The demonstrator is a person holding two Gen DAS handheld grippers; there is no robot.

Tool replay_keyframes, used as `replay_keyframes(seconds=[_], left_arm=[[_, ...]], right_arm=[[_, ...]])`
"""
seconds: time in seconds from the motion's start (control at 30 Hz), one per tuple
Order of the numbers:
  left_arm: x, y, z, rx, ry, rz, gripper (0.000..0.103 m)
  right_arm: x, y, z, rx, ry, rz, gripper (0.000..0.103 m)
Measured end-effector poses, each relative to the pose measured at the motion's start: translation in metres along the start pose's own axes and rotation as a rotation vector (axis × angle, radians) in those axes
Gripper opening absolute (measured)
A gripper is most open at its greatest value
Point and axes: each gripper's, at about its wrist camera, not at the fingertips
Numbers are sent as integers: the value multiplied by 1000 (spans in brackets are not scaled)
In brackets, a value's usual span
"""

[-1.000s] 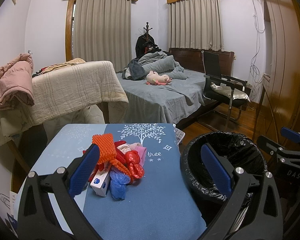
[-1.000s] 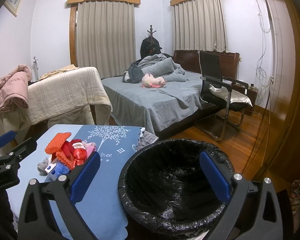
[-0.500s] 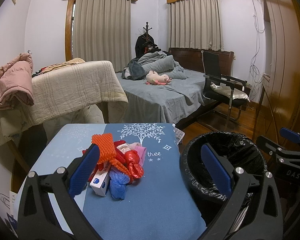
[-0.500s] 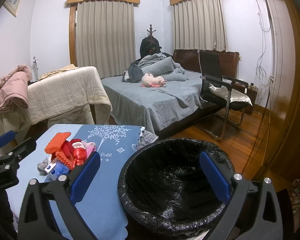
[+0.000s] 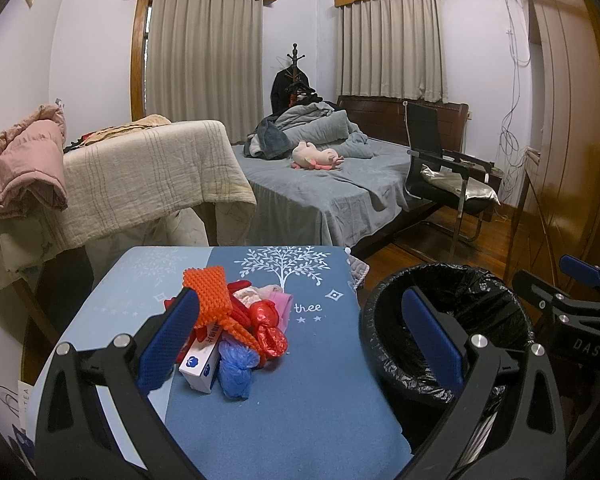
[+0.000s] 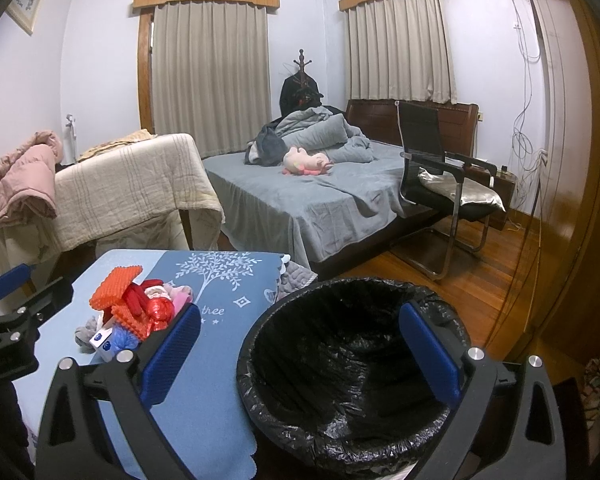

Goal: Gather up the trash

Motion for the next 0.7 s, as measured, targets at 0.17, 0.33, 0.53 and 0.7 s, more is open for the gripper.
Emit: replay_keyframes(seconds=[0.17,0.33,0.53,0.7], left_arm=[[0,0,0,-1,1,-1,98],[0,0,0,-1,1,-2,98],[0,0,1,-5,-1,-10,98],[-12,0,6,-7,-20,-22,98]], right_arm=[[-1,0,1,1,-1,0,97],[-2,0,2,0,-1,0,97],[-4,0,5,-3,-4,-2,97],[-15,-1,17,-7,-19,-15,97]])
Point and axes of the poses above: each gripper's, at about its wrist camera, not at the fingertips, and z roughly the way its jaws point, x to its right, y to its underside, and after that the axes turned 15 degrees about -x, right-handed
